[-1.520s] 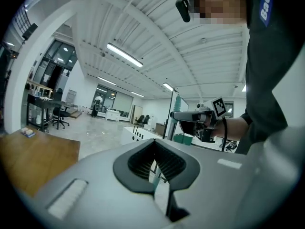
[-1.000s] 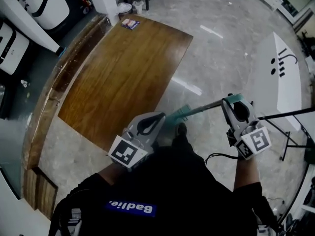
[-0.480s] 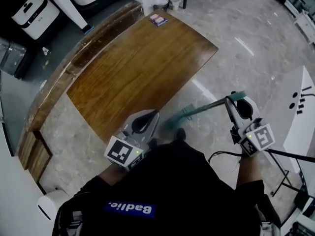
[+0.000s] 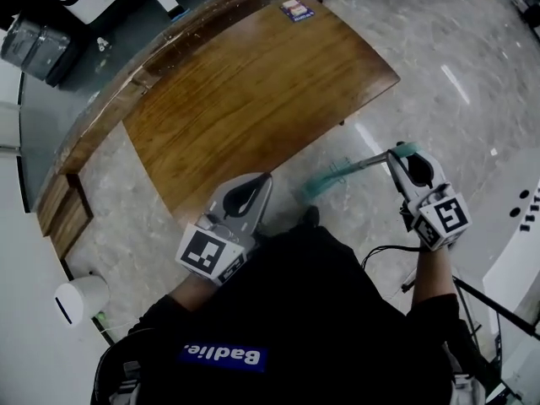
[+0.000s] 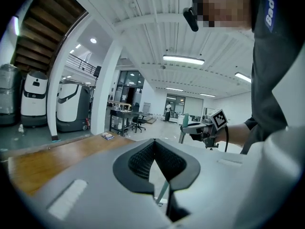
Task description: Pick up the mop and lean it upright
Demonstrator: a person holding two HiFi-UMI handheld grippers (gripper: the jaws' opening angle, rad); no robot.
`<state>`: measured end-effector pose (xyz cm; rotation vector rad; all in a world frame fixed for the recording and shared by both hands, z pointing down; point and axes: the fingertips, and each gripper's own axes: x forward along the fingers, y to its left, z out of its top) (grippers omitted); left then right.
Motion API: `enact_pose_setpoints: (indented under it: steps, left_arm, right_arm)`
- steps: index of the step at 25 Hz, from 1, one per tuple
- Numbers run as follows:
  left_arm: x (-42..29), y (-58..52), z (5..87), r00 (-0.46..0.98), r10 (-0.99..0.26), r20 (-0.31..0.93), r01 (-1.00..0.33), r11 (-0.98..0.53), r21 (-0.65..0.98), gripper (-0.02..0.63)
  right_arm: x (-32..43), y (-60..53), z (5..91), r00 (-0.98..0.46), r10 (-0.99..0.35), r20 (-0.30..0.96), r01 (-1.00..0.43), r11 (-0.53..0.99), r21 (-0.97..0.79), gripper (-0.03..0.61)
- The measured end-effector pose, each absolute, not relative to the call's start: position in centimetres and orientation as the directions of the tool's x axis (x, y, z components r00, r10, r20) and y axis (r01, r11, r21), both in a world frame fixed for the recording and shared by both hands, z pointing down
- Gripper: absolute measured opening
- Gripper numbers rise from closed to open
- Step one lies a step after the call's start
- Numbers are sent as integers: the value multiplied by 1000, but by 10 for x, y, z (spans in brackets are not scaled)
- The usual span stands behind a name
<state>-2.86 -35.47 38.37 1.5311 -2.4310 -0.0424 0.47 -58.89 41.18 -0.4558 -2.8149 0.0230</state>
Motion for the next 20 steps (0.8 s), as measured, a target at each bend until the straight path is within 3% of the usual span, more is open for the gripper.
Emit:
enact_pose_setpoints:
  steps: [15,20]
  left_arm:
    - [-40,-319,391,-567,-785,248,-779,609,147,18]
    - [-47,-311,390,-581,-773,253,-769,624,139,18]
  right_arm:
    - [-59,-597,522,-761,422,493,425,898,-112,115]
    - [-70,-586,536,-758,429,491,426,896,-125,115]
